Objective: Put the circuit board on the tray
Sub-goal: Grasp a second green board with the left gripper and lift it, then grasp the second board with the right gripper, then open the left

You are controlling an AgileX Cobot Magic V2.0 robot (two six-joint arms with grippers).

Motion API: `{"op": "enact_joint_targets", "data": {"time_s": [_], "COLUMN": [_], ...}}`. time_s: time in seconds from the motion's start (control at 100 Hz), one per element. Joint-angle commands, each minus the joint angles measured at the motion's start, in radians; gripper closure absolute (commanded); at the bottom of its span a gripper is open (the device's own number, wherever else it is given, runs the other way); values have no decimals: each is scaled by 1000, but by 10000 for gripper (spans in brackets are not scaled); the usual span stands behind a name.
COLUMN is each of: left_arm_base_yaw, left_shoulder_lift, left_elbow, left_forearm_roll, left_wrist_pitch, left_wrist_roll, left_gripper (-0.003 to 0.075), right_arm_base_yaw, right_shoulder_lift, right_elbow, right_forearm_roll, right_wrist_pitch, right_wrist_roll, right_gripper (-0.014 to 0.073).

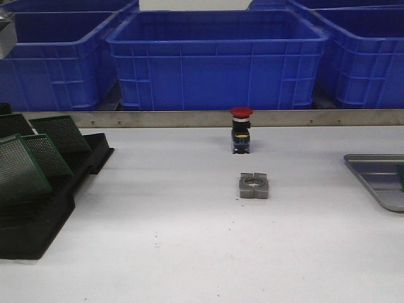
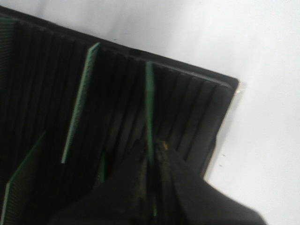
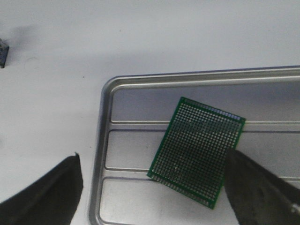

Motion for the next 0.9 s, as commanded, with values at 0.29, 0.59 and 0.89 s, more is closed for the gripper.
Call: {"op": "enact_joint_targets", "data": {"time_s": [0.29,0.59,0.89], "left_arm_base_yaw": [0,-145,-324], "left_shoulder_lift": [-29,-27,-27], "left_elbow": [-238,-266,-266], "left_forearm_roll": [-347,-713,-752], "left_wrist_pitch": [335,338,289], "left_wrist_roll": [-14,122,122], "left_gripper": [737,737,737], "right_arm_base_yaw": [-3,54,317], "right_shoulder_lift": [-233,-307,-307], "right_elbow": [-59,-64,-64], "right_forearm_roll": [13,15,16], "right_wrist_pitch": [297,671,732], "right_wrist_roll": [-152,-387,-393], "right_gripper": [-36,-36,-5]}}
